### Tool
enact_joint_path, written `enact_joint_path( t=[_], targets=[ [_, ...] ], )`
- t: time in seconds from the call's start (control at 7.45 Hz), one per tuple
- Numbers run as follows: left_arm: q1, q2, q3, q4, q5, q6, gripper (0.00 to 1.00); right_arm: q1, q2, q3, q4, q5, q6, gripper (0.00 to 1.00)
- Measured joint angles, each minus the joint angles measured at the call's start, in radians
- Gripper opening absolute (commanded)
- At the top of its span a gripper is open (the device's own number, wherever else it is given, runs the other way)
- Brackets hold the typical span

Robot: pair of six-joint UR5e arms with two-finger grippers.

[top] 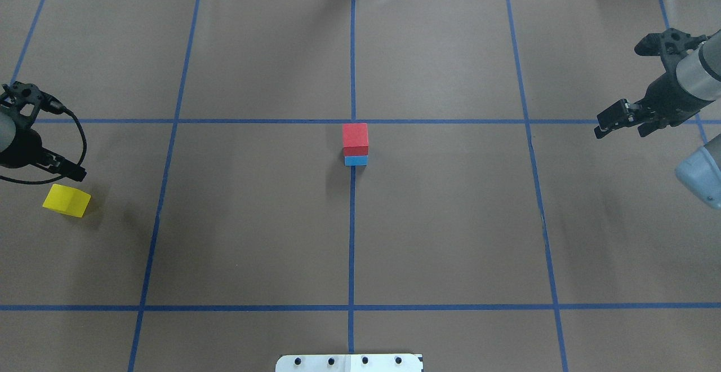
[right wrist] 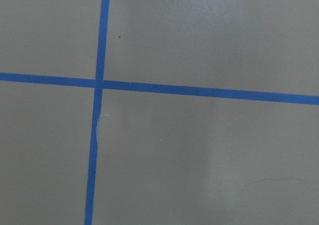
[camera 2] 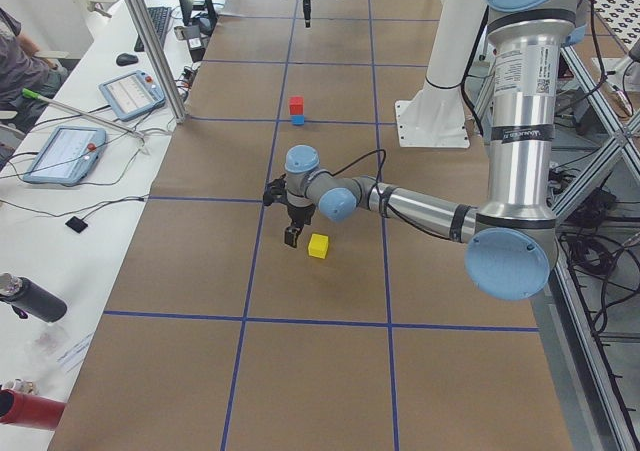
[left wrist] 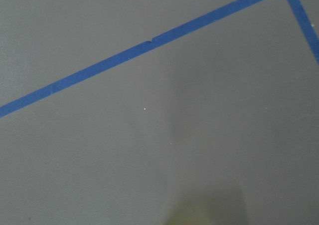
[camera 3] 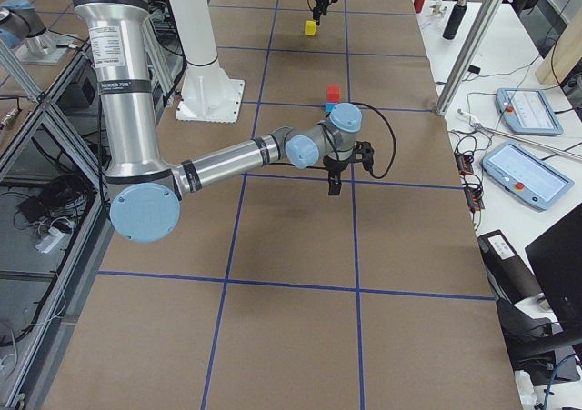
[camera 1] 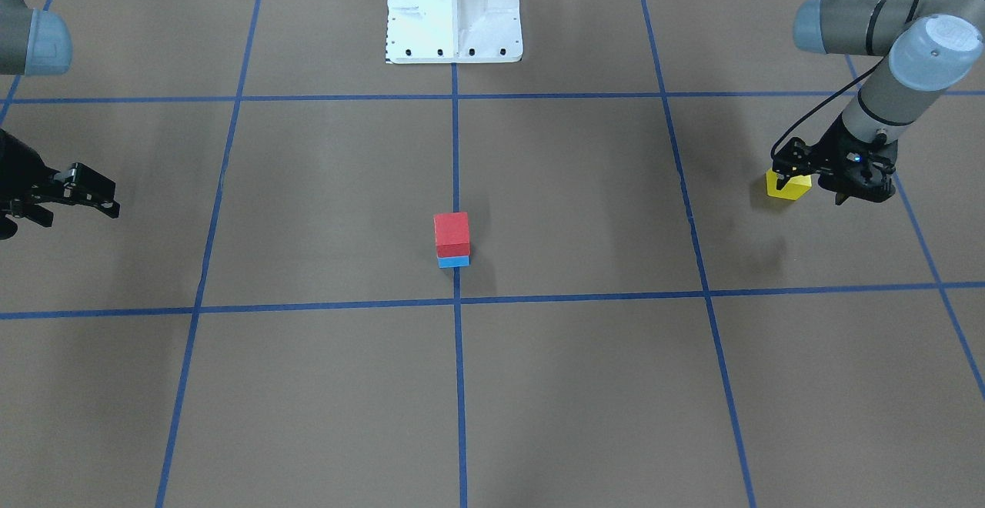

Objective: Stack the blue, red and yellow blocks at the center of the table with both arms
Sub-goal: 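Move the left gripper to the yellow cube and grasp it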

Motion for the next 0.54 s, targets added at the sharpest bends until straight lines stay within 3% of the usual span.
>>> enact_joint_path(
  t=[0.54],
  targets=[
    [0.005, 0.016, 0.022, -0.007, -0.087, -0.072, 1.0, -0.001, 0.0, -0.002, 0.001, -0.001, 0.002, 0.99]
  ],
)
